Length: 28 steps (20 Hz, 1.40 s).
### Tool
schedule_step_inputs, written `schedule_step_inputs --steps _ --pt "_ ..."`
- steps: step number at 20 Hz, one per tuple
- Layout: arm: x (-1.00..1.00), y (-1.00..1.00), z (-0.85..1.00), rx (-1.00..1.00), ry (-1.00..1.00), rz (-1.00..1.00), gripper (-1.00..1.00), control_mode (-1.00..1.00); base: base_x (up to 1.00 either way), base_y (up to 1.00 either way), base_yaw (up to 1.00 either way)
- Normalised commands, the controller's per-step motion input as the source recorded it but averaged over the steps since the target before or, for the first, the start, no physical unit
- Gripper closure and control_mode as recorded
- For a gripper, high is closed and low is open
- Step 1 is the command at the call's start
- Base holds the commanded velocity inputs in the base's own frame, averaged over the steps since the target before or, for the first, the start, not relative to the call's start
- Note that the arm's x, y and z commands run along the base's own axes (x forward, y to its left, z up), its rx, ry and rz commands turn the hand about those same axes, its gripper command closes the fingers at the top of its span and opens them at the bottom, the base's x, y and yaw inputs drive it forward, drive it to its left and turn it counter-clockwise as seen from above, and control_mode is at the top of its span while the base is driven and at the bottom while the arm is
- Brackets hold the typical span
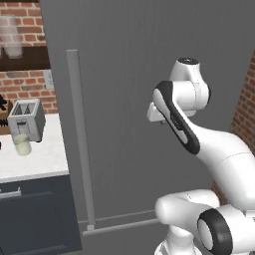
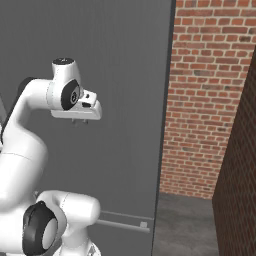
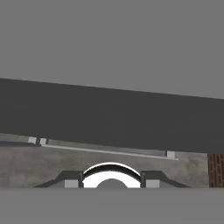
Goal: Grab a lemon wedge from the fridge and one ice cube from the ice bowl, and put them in the glass of lemonade.
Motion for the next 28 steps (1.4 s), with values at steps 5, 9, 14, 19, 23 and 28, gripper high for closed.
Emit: schedule_step_inputs --steps 5,9,14,19,23,28 --pt "-0.34 -0.02 0.0 0.0 0.0 0.0 -1.0 -1.0 0.0 0.0 0.0" --pt "-0.54 -0.03 0.0 0.0 0.0 0.0 -1.0 -1.0 0.0 0.0 0.0" --pt "-0.4 0.0 -0.02 0.0 0.0 0.0 -1.0 -1.0 0.0 0.0 0.0" --pt "-0.53 0.0 -0.18 0.0 0.0 0.0 -1.0 -1.0 0.0 0.0 0.0" --pt "-0.51 0.0 -0.13 0.0 0.0 0.0 -1.0 -1.0 0.0 0.0 0.0" --pt "-0.4 0.0 -0.13 0.0 0.0 0.0 -1.0 -1.0 0.0 0.0 0.0"
